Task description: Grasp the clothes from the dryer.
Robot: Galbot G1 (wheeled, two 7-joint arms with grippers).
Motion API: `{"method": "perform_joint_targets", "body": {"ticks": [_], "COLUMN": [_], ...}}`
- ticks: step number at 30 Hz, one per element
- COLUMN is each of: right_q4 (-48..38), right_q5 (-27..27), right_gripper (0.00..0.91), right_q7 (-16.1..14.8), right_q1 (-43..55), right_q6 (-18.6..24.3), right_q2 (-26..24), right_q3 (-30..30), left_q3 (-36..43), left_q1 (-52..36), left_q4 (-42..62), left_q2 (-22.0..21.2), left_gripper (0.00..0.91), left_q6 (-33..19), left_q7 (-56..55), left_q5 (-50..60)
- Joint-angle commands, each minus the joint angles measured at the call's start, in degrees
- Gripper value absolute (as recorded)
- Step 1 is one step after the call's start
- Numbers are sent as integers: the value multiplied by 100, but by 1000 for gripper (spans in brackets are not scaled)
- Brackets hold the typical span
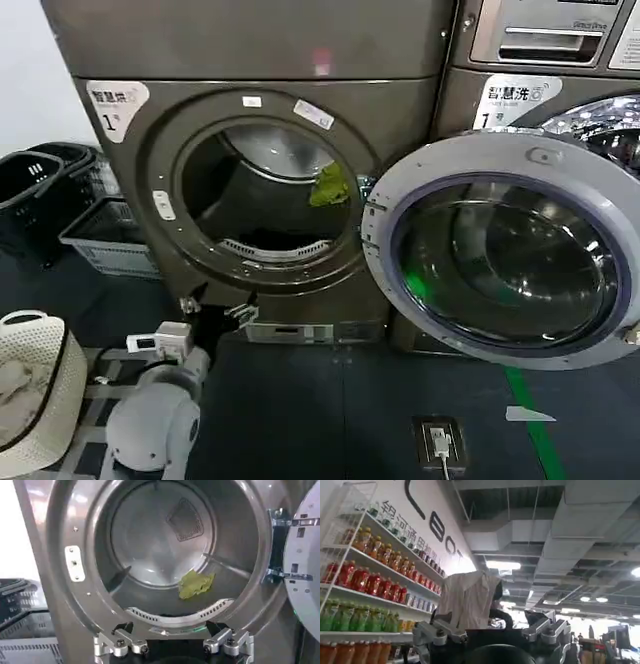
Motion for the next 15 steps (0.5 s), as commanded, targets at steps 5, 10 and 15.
{"method": "perform_joint_targets", "body": {"ticks": [5, 10, 15], "right_q4": [-6, -7, 10], "right_q5": [-1, -2, -4], "right_gripper": [907, 907, 907], "right_q7": [-7, -10, -10], "right_q1": [-10, -6, 11], "right_q6": [-7, -7, -9], "right_q2": [-3, 5, 31], "right_q3": [8, 5, -13], "left_q3": [-1, 3, 0], "left_q1": [-18, -14, -5], "left_q4": [27, 29, 34], "left_q2": [-3, -7, 0], "left_gripper": [907, 907, 907], "left_q6": [280, 280, 280], "left_q7": [-45, -37, -37], "left_q5": [27, 36, 40]}}
